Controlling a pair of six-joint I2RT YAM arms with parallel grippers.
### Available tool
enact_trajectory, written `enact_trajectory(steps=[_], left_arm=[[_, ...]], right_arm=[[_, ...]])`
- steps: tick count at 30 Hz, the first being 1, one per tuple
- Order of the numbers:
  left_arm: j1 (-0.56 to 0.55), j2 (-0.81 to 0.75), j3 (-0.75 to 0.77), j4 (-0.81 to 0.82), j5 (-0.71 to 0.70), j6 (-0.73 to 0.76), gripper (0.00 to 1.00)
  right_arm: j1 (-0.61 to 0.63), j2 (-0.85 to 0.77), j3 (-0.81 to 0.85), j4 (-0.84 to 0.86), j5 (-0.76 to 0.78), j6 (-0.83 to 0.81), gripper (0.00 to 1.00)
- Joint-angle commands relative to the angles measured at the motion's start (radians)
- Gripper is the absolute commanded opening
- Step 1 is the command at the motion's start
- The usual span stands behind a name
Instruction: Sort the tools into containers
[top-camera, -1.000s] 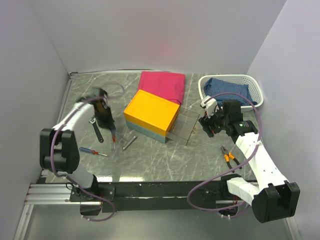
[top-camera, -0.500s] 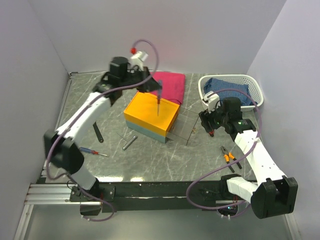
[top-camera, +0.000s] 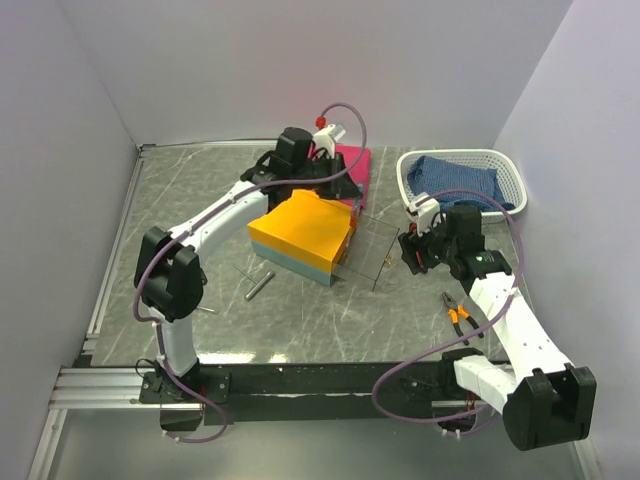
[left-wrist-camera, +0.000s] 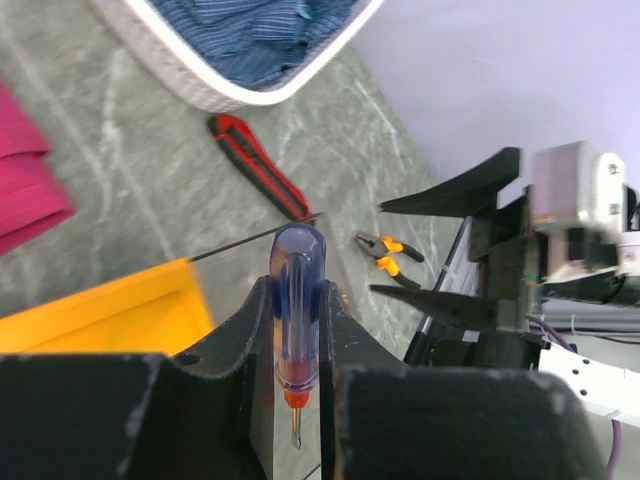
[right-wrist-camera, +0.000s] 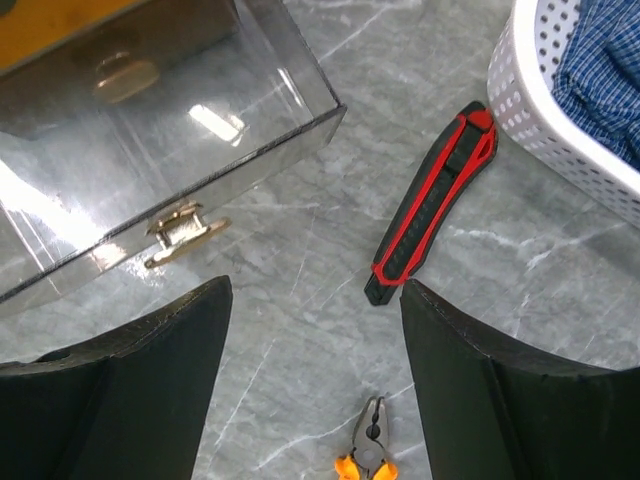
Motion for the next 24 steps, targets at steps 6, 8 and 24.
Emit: enact_trajectory(steps=[6,8,24], left_arm=[[-0.072,0.069,0.068,0.030,-0.073,-0.010,0.02],[-0.072,0.069,0.053,0.013,-0.072,-0.003,0.21],[0.115,-0.363,-0.082,-0.336,-0.402,0.370,0.76]], right_arm=[[-0.008,-0.042,-0.020,0.013,-0.017,0.000,0.75],[-0.008,-0.039,-0.016,0.013,-0.011,-0.006,0.75],[-0.006,0.180,0.288,-0.009,-0.064,0.024,0.75]])
